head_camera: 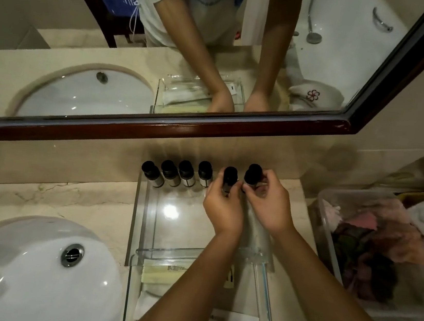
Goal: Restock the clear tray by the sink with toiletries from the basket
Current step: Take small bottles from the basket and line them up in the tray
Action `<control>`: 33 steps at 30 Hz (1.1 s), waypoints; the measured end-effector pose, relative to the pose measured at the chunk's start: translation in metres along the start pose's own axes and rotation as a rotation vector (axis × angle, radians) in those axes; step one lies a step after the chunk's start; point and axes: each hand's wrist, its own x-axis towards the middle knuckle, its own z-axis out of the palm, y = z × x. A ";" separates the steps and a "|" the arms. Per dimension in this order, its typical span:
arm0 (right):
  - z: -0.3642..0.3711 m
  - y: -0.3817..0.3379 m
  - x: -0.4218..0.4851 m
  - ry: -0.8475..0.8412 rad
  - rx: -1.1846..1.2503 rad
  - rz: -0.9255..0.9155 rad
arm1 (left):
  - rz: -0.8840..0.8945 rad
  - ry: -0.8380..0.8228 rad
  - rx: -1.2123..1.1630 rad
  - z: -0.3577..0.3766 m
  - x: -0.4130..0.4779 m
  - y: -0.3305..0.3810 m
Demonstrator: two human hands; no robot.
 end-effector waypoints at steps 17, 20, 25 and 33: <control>0.001 0.003 0.012 -0.051 -0.085 -0.087 | 0.111 -0.010 0.166 0.000 -0.017 -0.010; 0.003 0.003 0.013 -0.033 -0.111 -0.101 | 0.169 -0.047 0.190 -0.005 -0.030 -0.018; 0.007 0.003 0.006 0.025 -0.141 -0.078 | 0.149 -0.098 0.181 -0.024 -0.040 -0.014; -0.006 -0.007 0.012 -0.019 -0.167 -0.040 | 0.916 -0.024 0.835 -0.074 0.014 0.029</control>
